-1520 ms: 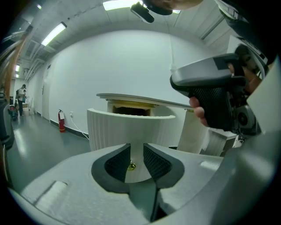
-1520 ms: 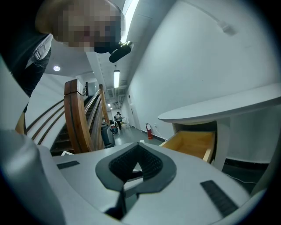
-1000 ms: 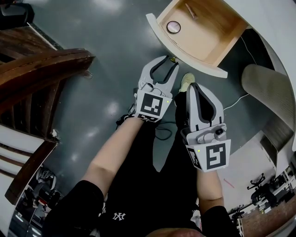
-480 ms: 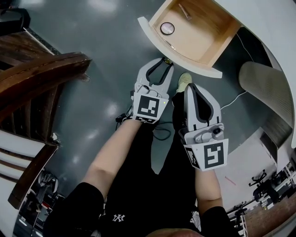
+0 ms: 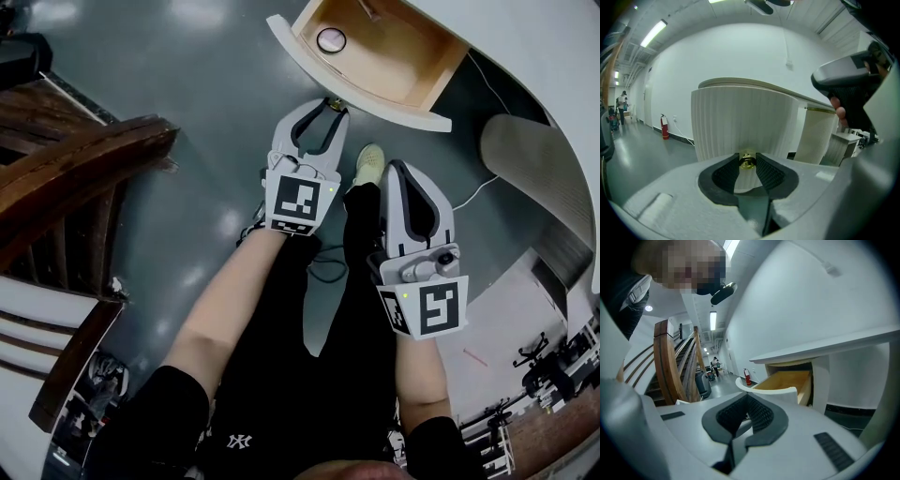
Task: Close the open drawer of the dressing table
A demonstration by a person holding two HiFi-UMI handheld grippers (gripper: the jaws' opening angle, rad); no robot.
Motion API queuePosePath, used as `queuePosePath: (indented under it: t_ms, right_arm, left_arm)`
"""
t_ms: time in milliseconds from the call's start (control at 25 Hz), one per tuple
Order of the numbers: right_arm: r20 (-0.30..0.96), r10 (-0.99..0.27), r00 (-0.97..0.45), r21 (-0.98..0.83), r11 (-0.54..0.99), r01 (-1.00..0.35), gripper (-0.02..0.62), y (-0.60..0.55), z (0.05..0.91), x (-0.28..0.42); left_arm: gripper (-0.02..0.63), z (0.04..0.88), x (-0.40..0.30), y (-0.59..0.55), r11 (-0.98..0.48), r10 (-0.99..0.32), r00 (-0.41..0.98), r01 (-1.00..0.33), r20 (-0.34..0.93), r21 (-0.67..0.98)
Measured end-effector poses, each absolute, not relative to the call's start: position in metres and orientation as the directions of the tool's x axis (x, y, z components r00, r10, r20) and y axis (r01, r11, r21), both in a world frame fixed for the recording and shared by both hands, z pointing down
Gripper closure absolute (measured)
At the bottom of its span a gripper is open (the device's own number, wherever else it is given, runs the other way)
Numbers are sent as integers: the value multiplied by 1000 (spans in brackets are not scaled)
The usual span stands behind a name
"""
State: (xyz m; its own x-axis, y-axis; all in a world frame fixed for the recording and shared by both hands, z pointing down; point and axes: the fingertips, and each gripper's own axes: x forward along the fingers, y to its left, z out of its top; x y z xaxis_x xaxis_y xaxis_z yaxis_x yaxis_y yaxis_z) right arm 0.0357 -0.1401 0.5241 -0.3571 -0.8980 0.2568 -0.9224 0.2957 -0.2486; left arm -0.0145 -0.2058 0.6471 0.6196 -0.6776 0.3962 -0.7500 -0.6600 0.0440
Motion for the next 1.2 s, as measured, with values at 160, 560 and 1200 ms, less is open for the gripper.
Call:
queuePosePath:
  t_ms: [160,560,1200]
  right_arm:
    - [256,-908,-332,-239,274,-932,580,-153,528,53]
    - [241,-919,-312,-219,262,-940,580,-194,537,88]
    - [239,-920,-311,-215,262,-941,580,-221,547,112]
  left_arm:
    - [489,645,-1,-226,-662,-681,622,-749,387,39]
    - [489,643,38,-277,-678,-683,643,-734,347,25]
    - [489,638,78,-330,-688,-689,658,-726,304,12]
